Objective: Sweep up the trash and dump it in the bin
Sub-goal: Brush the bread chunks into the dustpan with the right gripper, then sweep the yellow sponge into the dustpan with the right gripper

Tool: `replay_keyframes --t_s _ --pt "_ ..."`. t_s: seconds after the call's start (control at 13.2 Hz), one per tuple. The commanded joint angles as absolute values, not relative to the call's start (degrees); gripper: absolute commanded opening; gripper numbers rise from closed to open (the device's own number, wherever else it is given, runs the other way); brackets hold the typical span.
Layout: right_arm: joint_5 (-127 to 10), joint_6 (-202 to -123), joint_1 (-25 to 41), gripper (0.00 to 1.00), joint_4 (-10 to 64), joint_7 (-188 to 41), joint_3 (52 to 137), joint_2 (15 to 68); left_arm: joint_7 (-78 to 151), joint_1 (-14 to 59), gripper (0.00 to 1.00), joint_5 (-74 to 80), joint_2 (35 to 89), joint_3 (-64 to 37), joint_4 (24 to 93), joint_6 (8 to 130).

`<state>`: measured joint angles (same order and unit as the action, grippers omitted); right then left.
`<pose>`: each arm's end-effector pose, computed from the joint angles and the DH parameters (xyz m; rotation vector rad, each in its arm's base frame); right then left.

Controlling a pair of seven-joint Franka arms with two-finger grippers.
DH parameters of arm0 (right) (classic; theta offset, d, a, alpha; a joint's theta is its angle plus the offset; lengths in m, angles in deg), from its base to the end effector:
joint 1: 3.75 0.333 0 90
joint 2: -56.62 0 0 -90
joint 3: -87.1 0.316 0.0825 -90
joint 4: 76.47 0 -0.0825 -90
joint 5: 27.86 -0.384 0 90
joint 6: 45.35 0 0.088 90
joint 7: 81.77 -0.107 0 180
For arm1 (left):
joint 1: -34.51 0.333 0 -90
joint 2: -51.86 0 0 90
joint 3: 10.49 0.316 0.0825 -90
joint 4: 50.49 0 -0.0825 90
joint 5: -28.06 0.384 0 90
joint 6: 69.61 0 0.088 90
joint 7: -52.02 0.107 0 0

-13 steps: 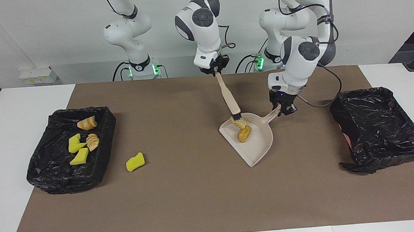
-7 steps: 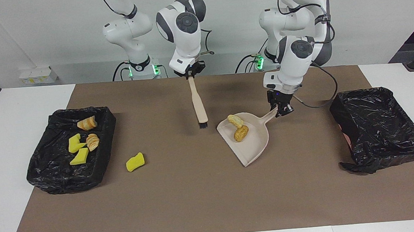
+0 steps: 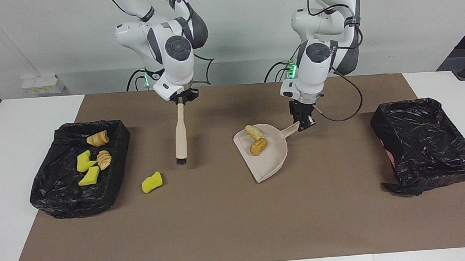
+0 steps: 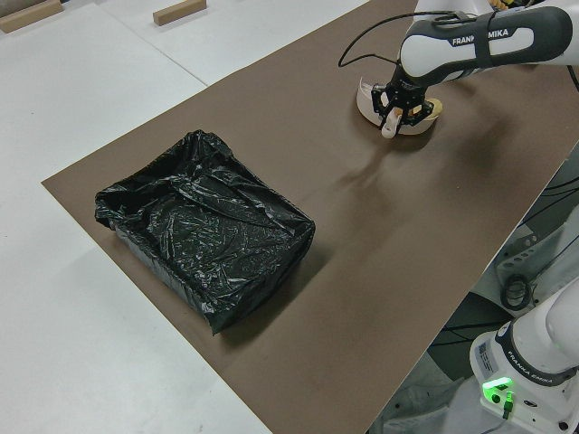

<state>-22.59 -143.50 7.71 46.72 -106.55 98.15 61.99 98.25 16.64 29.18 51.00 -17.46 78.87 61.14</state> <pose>0.4443 0.1761 0.4184 2.8797 -0.0211 -0.3986 0.4737 -0.2188 0.3722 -2.5253 1.8276 -0.0551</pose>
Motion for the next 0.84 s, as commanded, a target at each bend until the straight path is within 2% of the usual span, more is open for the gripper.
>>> replay_keyframes --t_s 0.0,0.23,0.46,0.76 --pt "-16.9 -145.7 3.6 0.00 47.4 -107.1 99.0 61.6 95.4 15.8 0.00 30.3 51.2 -16.9 78.7 62.0" --pt "-12.5 -150.4 -3.2 0.00 47.3 -99.2 99.1 59.8 95.3 15.9 0.00 30.3 51.2 -16.9 78.7 61.9" --pt "-5.7 -156.8 -6.6 0.00 47.0 -97.9 99.0 54.4 95.2 15.9 0.00 30.3 51.2 -16.9 78.7 61.9" --pt "-3.9 -157.5 -7.5 0.00 46.3 -97.8 99.3 52.7 95.1 15.9 0.00 30.3 51.2 -16.9 78.7 61.9"
